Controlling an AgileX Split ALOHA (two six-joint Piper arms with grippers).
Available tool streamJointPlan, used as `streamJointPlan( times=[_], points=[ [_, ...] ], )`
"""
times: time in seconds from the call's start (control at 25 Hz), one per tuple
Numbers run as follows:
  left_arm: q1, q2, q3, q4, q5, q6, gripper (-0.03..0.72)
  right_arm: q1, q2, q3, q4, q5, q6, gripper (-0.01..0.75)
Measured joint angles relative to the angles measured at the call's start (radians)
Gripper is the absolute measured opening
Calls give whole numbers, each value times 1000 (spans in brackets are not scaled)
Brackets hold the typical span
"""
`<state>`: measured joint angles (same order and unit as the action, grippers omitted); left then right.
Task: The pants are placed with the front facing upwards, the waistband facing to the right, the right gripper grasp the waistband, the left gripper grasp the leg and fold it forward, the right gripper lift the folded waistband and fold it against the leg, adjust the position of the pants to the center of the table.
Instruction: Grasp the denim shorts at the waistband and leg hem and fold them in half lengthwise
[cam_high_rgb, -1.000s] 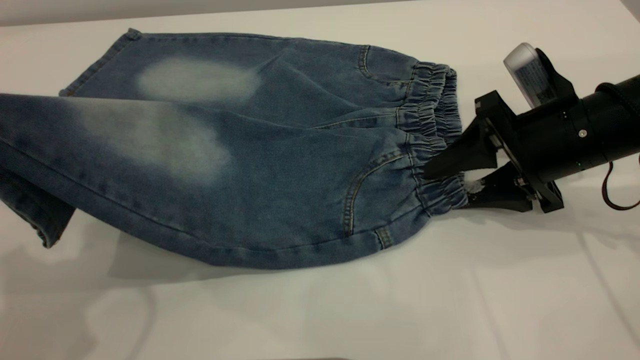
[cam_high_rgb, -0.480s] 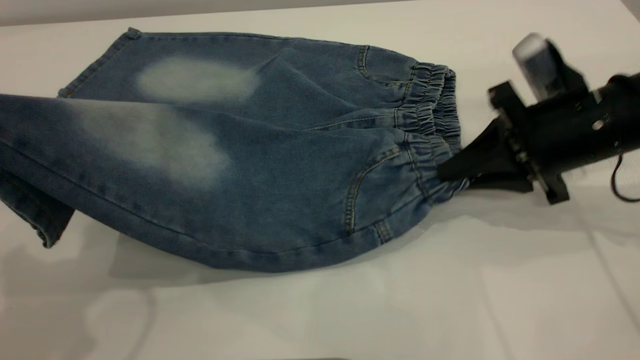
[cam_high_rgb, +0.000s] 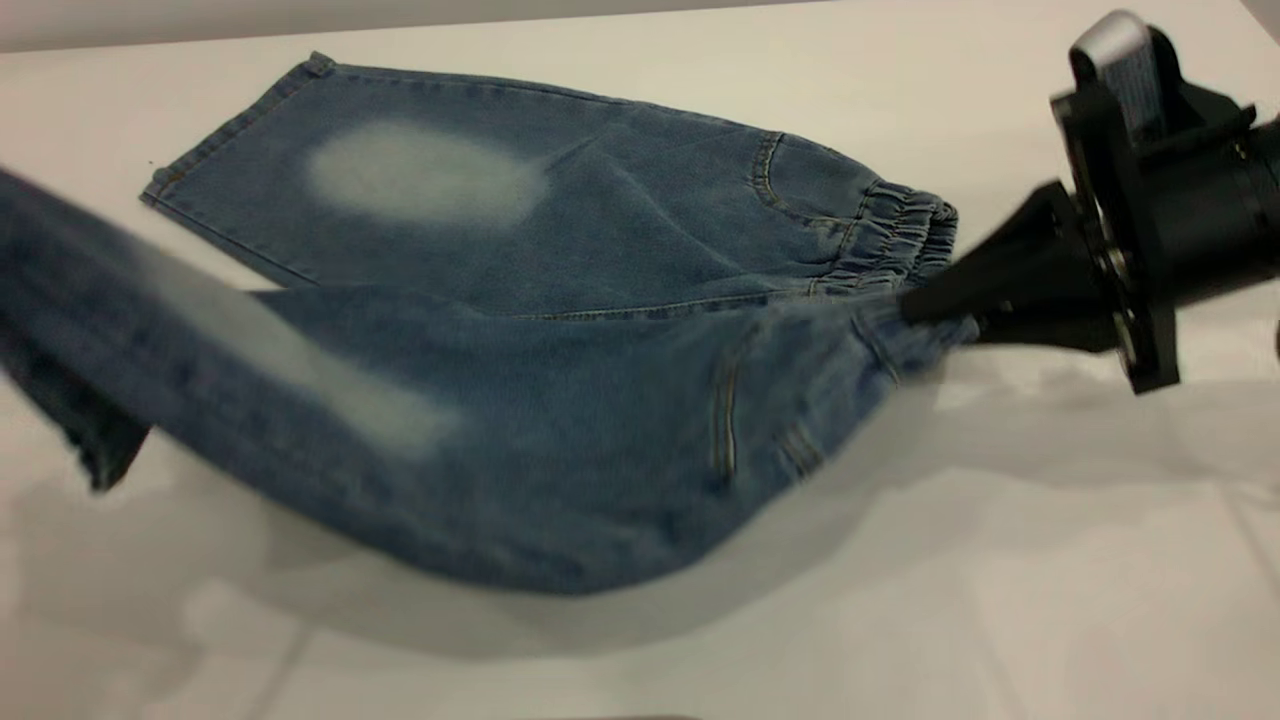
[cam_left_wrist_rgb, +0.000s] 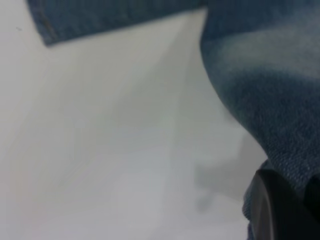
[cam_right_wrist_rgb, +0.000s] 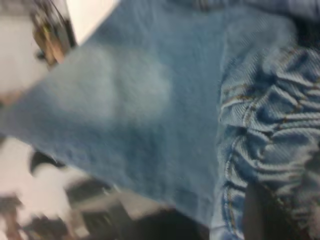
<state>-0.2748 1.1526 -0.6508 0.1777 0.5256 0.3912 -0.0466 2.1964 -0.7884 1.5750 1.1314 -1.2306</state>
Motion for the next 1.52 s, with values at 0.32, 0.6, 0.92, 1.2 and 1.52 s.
streamJointPlan(
  times=[0.32, 0.6, 0.92, 1.2, 1.52],
  points=[
    [63, 253, -229, 176, -72, -248, 38, -6, 0, -12, 225, -42, 231, 37],
    [78, 595, -480, 253, -83, -317, 38, -7, 0, -19, 234, -315, 511, 37],
    [78, 915, -778, 264, -40, -358, 38, -25, 0, -129, 235, -451, 667, 37],
    [78, 1000, -877, 262, 0, -359, 38, -25, 0, -233, 234, -536, 802, 37],
    [77, 1010, -885, 249, -14, -404, 39, -24, 0, -328, 233, -619, 957, 38]
  ],
)
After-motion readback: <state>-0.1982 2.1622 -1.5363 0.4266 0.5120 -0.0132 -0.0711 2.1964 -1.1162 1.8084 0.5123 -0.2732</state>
